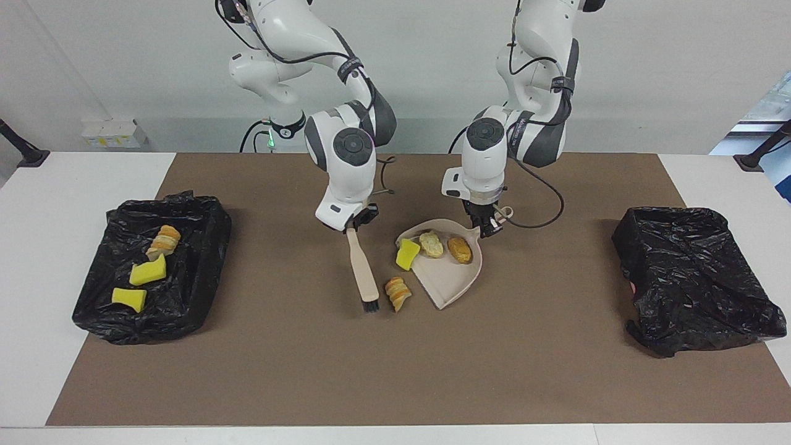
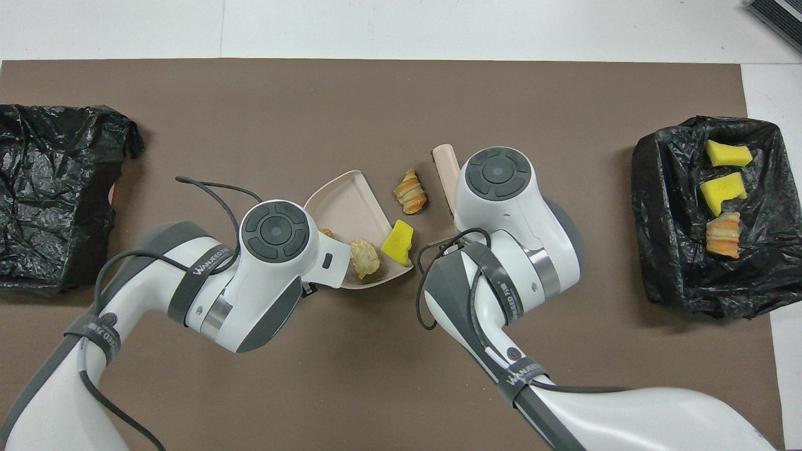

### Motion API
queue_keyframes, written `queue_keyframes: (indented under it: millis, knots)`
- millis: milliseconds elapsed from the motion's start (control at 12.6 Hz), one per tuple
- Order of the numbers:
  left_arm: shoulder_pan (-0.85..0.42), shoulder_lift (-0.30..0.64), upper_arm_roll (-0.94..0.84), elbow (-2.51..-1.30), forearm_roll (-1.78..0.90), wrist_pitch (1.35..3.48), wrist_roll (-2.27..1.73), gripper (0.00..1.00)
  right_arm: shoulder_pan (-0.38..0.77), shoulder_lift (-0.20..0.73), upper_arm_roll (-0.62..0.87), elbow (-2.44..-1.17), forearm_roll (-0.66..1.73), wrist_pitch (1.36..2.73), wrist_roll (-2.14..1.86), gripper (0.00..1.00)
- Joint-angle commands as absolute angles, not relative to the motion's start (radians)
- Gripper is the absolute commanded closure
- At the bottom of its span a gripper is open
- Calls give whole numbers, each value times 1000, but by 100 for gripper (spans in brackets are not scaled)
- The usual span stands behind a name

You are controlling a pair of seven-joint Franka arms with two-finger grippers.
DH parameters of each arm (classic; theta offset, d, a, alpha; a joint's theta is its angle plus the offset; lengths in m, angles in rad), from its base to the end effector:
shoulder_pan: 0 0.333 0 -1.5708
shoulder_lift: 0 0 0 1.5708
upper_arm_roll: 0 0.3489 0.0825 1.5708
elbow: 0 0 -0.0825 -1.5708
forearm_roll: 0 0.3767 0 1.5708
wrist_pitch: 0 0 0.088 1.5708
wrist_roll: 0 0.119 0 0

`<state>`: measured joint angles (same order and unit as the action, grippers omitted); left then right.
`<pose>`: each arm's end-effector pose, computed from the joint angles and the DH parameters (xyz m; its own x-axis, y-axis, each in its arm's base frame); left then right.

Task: Sweep and dump trash in bin
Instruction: 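Sweep the sponges and chunks into the dustpan with the right gripper's brush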

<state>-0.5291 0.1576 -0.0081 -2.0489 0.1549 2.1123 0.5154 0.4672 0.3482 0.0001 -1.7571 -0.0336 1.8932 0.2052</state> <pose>0.4901 -0.2816 0.3811 0.4181 -0.8965 -0.1466 -0.9084 -0.4141 -0.0582 0.5582 0.2784 0.3771 0.9445 0.2602 -0.2004 0.2789 -0.9577 0.0712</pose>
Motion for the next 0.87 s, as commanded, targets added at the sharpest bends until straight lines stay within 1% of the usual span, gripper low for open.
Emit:
queue_keyframes:
  millis: [0,237,316,475,791]
  knots:
    - [-518,137,-9,-2086,169,2123,499,100,494,391,15,-1721,-32,1907,183,100]
    - [-518,133,-9,-2088,169,2120,500,100,550,370,17,-1773,59,1916,181,100]
    - [-518,133,-9,-2088,169,2120,503,100,558,351,20,-1804,136,1917,179,100]
    - [-520,133,-9,-2088,169,2121,506,100,563,345,20,-1812,327,1899,99,100]
    - [-494,140,-11,-2085,169,2131,557,100,529,333,17,-1802,345,1878,52,100]
